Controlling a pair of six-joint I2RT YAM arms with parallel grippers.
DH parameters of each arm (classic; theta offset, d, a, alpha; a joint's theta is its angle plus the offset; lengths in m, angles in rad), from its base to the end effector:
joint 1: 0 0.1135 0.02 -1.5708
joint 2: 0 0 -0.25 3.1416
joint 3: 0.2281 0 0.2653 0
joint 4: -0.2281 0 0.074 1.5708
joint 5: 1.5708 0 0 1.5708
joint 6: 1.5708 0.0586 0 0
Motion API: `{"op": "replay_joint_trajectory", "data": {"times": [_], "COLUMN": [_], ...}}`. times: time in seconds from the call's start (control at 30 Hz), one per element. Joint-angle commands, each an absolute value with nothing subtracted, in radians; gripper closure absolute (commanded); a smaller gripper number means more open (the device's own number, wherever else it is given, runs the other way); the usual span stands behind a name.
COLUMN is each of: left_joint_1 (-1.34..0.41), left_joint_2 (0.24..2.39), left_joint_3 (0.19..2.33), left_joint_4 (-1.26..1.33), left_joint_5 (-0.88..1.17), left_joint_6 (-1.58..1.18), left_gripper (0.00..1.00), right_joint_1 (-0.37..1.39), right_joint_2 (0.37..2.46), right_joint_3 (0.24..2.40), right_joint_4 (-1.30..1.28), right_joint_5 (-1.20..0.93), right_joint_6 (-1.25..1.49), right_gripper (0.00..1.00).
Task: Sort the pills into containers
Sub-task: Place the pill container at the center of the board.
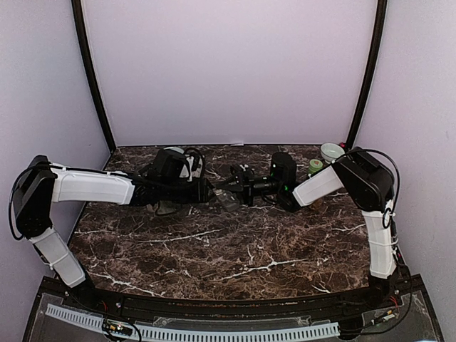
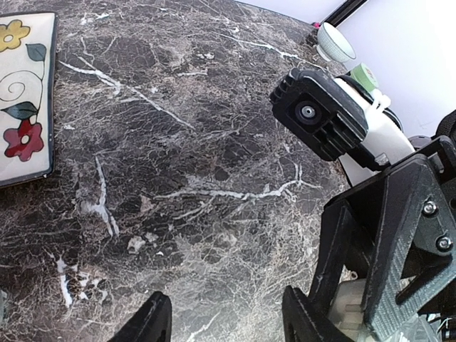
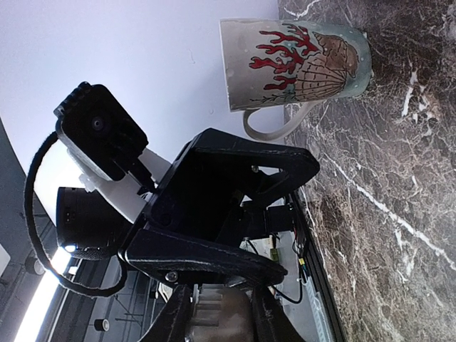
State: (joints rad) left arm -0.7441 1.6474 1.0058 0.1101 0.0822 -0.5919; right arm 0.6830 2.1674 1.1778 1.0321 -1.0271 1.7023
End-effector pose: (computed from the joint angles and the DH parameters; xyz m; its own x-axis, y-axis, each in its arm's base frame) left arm 0.2882 -0.2719 0.1891 -0.7151 -0.0975 -0.6922 0.3954 0.7602 -0.5155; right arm 0.3226 0.3271 0.1417 -0.9855 -0.1407 0.0950 0.0971 -0.0084 0.9952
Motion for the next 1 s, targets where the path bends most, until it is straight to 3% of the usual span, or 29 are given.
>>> {"op": "replay_joint_trajectory", "data": {"times": [0.0,0.97], "left_joint_1": [-0.749,-0.747], "left_joint_2": [1.589,1.401], "left_joint_3": [0.997,0.764], "left_joint_4": [0.114,0.308], "left_joint_5": [0.09,0.186], "left_joint_6": [-0.602,-0.814], "left_gripper": [0.44,0.31], "right_joint_1": [0.696,0.689], "right_joint_2": [2.132,2.059], "right_joint_3": [1.191,1.16], "right_joint_4": [0.992,0.915], "right_joint_5": [-1.0,-0.966], "right_joint_6": [1.66,1.569], "right_gripper": [0.75,0.77]}}
